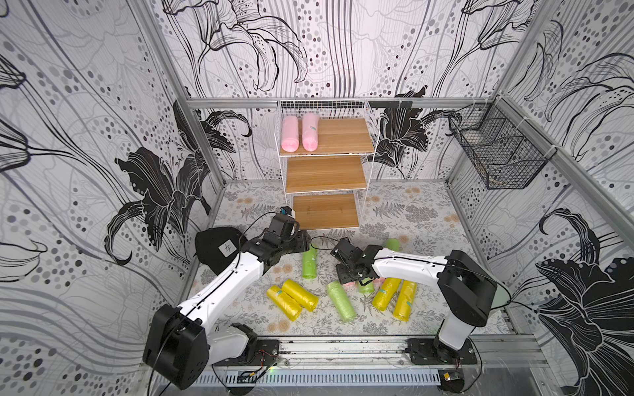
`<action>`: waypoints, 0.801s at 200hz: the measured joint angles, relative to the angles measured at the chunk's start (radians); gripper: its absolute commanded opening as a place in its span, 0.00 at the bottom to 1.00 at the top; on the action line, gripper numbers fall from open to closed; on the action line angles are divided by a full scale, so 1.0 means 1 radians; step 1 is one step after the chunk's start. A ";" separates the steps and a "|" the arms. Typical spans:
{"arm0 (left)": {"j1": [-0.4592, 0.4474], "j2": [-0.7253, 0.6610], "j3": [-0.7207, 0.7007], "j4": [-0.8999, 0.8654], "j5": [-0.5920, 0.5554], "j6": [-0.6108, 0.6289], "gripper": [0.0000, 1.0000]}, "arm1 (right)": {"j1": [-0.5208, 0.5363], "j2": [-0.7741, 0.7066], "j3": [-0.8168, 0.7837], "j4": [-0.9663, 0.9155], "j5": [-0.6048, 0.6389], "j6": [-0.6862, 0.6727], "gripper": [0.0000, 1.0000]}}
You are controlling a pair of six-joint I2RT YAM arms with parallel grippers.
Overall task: Sort the rolls of trash bags by color and place them on the shelf
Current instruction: Pick up the roll of trash bags from the center of the board.
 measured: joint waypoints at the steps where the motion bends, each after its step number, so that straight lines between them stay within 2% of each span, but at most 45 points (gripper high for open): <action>1: 0.000 0.000 0.000 0.000 0.000 0.000 0.64 | 0.000 0.002 0.000 0.001 0.002 0.000 0.63; 73: 0.016 0.000 -0.010 0.016 -0.001 -0.009 0.65 | 0.000 0.061 0.016 0.041 0.026 -0.016 0.43; 97: 0.041 -0.003 -0.035 0.042 0.017 -0.031 0.71 | -0.003 0.047 0.008 0.071 0.023 -0.063 0.37; 132: 0.062 -0.041 -0.075 0.088 0.088 -0.066 0.74 | -0.022 -0.113 -0.069 0.130 -0.033 -0.161 0.36; 160: 0.064 -0.081 -0.070 0.112 0.139 -0.084 0.74 | -0.048 -0.258 -0.026 0.087 -0.089 -0.236 0.36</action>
